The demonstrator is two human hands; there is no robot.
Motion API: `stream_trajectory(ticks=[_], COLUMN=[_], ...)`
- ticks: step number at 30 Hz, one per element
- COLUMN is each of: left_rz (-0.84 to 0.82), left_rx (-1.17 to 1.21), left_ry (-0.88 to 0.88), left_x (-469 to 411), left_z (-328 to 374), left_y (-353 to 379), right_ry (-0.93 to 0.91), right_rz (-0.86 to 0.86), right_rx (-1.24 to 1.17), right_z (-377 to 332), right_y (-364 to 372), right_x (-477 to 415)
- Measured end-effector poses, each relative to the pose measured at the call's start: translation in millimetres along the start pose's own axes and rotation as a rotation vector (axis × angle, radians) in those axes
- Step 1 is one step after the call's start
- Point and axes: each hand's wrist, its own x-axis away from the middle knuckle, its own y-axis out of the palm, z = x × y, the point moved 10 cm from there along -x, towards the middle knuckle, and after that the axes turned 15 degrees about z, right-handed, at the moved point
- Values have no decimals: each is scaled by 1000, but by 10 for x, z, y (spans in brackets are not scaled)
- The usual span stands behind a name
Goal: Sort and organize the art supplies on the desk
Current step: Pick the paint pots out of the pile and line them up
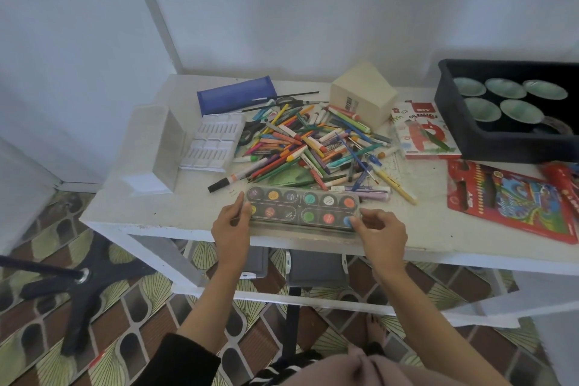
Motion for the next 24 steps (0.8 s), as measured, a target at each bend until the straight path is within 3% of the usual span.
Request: stream_trajectory(ticks=[3, 7, 12, 15, 20, 24], left_rz=[-9, -32, -138, -161, -126, 33], left_rx=[9, 1, -49, -61, -27, -21], left_ry=[-7, -19, -26, -44, -29, -51], left_x=[15, 9, -39, -12, 78, 157], left_z=[-3, 3, -47, -79, -81, -28], left_y=[13, 7, 30, 29, -43, -130], right_ry=[-115, -290, -756, -934, -986, -987], right_rz=[3, -156, -393, -420, -320, -327], right_rx=[10, 192, 623, 790, 746, 604], right_z=[-135, -259, -546, -590, -601, -607], right_y=[-15, 135, 567, 792, 830, 770], right_x=[28, 1, 162, 284, 319, 386])
